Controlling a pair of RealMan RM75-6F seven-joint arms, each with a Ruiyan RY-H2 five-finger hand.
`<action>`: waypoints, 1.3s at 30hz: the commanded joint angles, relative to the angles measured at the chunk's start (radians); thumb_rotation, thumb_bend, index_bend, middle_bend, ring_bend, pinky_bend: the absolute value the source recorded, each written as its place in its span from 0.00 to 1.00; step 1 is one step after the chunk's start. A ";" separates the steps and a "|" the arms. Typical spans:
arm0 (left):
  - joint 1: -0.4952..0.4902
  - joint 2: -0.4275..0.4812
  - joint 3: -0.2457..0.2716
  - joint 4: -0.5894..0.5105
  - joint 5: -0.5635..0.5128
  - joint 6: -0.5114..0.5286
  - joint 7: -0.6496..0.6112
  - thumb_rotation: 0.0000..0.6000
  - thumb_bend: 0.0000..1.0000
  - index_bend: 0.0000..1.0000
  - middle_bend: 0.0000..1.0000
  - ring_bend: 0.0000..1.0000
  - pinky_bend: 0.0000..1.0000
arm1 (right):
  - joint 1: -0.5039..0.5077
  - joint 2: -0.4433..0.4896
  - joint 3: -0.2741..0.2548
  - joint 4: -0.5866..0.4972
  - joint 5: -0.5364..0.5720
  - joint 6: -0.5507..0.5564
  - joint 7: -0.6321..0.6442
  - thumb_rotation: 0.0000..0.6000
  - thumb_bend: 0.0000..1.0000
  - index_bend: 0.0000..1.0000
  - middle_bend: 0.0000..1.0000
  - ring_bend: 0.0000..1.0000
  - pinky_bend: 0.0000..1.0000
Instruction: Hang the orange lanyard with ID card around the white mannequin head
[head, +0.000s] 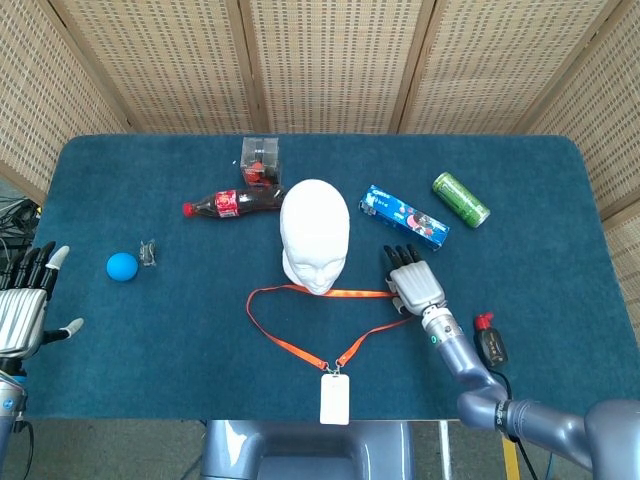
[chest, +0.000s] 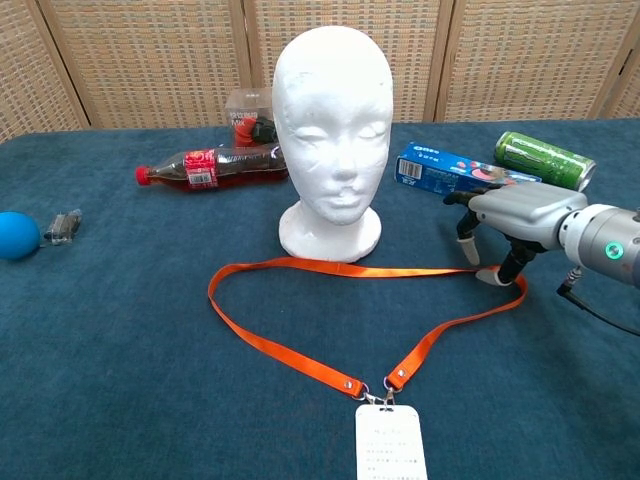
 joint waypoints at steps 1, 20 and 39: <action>0.000 0.000 0.000 0.001 0.000 -0.001 0.000 1.00 0.00 0.00 0.00 0.00 0.00 | 0.001 0.001 -0.002 -0.008 0.002 0.004 -0.007 1.00 0.54 0.56 0.00 0.00 0.00; -0.003 -0.006 0.003 0.015 -0.003 -0.019 -0.001 1.00 0.00 0.00 0.00 0.00 0.00 | 0.008 -0.033 -0.023 0.047 -0.002 0.007 -0.004 1.00 0.66 0.67 0.00 0.00 0.00; -0.037 -0.039 0.008 0.026 -0.014 -0.093 0.009 1.00 0.00 0.00 0.00 0.00 0.00 | -0.010 0.033 -0.015 -0.021 -0.086 0.038 0.148 1.00 0.72 0.73 0.01 0.00 0.00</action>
